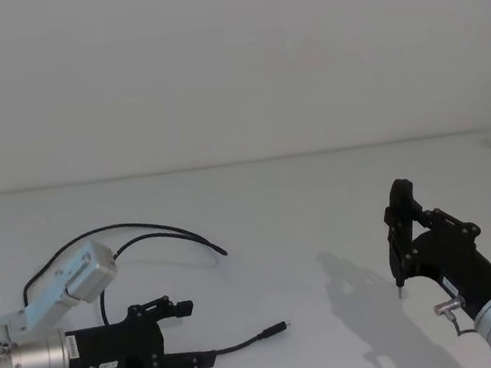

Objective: Pick up the data cable with the one hand.

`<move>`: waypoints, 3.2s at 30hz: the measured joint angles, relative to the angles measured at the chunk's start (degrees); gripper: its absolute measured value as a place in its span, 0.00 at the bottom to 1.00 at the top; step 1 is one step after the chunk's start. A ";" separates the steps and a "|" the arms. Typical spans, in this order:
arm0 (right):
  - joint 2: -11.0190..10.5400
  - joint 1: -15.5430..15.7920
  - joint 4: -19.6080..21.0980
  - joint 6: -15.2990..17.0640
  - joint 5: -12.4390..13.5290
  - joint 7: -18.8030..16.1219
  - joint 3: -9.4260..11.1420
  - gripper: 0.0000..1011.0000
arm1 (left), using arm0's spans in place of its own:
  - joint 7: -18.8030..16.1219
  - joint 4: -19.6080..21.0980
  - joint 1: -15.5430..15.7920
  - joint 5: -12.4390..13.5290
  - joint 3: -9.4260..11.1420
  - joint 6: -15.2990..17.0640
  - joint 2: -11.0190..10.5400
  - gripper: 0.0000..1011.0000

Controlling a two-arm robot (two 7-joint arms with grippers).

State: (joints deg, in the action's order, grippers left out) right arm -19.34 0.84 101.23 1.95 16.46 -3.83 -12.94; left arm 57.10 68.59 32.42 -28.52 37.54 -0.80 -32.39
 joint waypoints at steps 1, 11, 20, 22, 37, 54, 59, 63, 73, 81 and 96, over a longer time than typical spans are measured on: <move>0.00 0.00 0.00 0.00 0.00 0.00 0.00 0.28 | 0.12 -0.15 0.17 0.10 0.14 -0.07 0.02 0.99; 0.00 0.00 0.00 0.00 0.00 0.00 0.00 0.28 | 2.02 -1.96 2.20 1.08 1.83 -0.31 0.33 0.99; 0.00 0.00 0.00 0.00 0.00 0.00 0.00 0.28 | 3.23 -3.07 3.37 1.32 2.89 0.11 0.38 0.99; 0.00 0.00 0.00 0.00 0.00 0.00 0.00 0.28 | 3.58 -3.44 3.72 1.35 3.24 0.31 0.39 0.99; 0.00 0.00 0.00 0.00 0.00 0.00 0.00 0.28 | 5.09 -4.74 5.01 1.37 4.67 1.14 0.52 0.57; 0.00 0.00 0.00 0.00 0.00 0.00 0.00 0.28 | 5.57 -5.10 5.41 1.34 5.12 1.40 0.58 0.04; 0.00 0.00 0.00 0.00 0.00 0.00 0.00 0.28 | 5.60 -5.13 5.44 1.34 5.15 1.42 0.59 0.03; 0.00 0.00 0.00 0.00 0.00 0.00 0.00 0.28 | 5.61 -5.15 5.46 1.33 5.18 1.44 0.59 0.03; 0.00 0.00 0.00 0.00 0.00 0.00 0.00 0.28 | 3.53 -3.67 4.84 0.14 3.81 0.33 0.51 0.03; 0.00 -0.01 0.00 0.00 0.00 0.00 0.00 0.28 | 0.05 -0.58 3.57 -1.82 1.41 -1.33 0.63 0.03; 0.00 0.00 0.00 0.00 0.00 0.00 0.00 0.28 | -4.86 6.43 0.36 -5.44 -1.39 -2.34 0.78 0.03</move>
State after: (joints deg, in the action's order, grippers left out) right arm -19.33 0.84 101.23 1.95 16.46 -3.83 -12.94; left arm 52.24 75.02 32.78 -33.97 36.15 -3.14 -31.61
